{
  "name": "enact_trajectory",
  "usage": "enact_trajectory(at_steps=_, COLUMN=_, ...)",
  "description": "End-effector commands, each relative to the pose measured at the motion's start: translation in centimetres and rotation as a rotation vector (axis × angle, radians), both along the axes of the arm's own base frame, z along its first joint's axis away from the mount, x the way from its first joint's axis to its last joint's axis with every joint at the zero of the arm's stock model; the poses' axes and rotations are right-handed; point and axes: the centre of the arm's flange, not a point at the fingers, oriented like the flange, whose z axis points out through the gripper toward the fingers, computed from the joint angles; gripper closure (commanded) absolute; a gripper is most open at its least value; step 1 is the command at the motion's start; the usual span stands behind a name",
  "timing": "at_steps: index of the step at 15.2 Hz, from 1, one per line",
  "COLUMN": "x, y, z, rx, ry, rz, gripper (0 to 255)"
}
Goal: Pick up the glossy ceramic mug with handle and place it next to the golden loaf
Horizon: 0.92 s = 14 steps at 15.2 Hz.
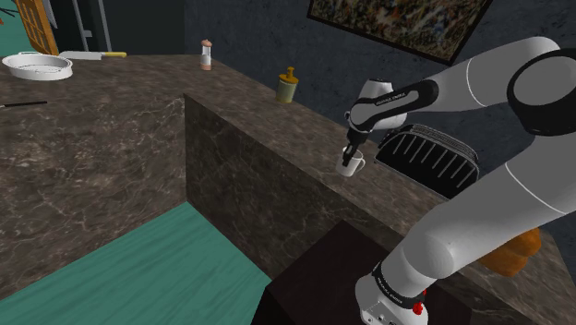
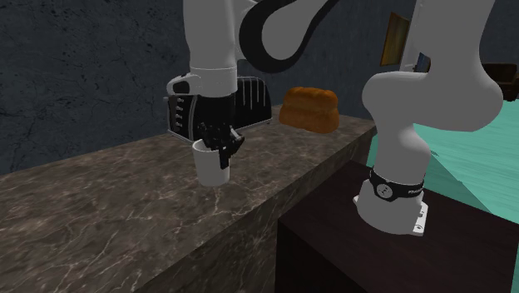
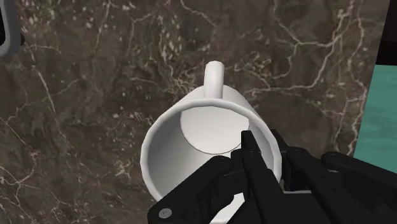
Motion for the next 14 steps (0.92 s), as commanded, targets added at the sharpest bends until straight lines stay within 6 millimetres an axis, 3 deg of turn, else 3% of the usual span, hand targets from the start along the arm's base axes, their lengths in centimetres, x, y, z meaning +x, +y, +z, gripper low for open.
enact_trajectory(at_steps=1, x=0.0, y=0.0, z=0.8, rx=0.0, ry=0.0, rz=0.0, gripper=255)
enact_trajectory(at_steps=14, x=0.0, y=0.0, z=7.7, rx=0.0, ry=0.0, rz=0.0, gripper=255)
